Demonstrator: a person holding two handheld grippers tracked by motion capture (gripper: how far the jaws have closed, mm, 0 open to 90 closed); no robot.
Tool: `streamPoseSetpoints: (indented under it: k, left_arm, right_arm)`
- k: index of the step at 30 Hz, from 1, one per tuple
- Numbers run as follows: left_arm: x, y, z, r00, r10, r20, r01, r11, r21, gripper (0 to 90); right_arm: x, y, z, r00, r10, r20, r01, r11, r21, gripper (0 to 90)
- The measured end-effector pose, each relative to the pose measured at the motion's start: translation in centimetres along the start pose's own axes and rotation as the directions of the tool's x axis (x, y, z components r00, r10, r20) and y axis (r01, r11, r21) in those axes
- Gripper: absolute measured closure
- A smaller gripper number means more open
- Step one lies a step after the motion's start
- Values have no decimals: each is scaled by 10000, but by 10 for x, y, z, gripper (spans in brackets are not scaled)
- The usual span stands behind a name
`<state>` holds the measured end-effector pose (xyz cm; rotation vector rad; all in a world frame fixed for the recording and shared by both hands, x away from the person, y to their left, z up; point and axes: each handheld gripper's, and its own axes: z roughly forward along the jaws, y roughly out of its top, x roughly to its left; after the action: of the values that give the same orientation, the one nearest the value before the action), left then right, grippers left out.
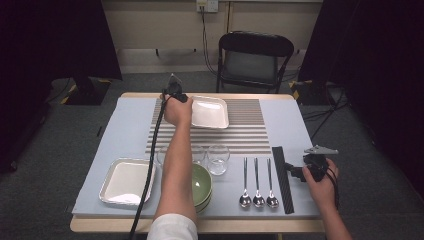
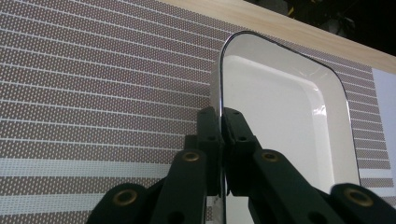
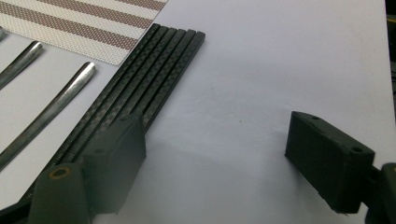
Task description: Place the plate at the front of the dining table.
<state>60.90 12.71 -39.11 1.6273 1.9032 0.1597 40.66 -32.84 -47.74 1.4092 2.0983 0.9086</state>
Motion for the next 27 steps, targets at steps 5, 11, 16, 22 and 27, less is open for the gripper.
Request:
streamPoseSetpoints:
  k: [5,11,16,22,27]
  left_arm:
    - [-1,0,2,10000,-65,7,65,9999,-85,872]
    - [-1,-1,4,10000,6,-12,-6,10000,39,871]
    - [-1,-1,5,10000,-21,20,21,10000,63,871]
    - [-1,-1,6,10000,8,46,-9,10000,63,871]
    - [-1,-1,8,10000,-20,63,20,10000,56,871]
  right_arm:
    - [0,0,0,10000,11,-2,-11,10000,7,194]
    - [0,0,0,10000,10,-1,-10,10000,5,194]
    - [0,0,0,10000,-1,2,1,10000,3,194]
    - [0,0,0,10000,-5,8,5,10000,2,194]
    - [0,0,0,10000,-4,7,4,10000,3,194]
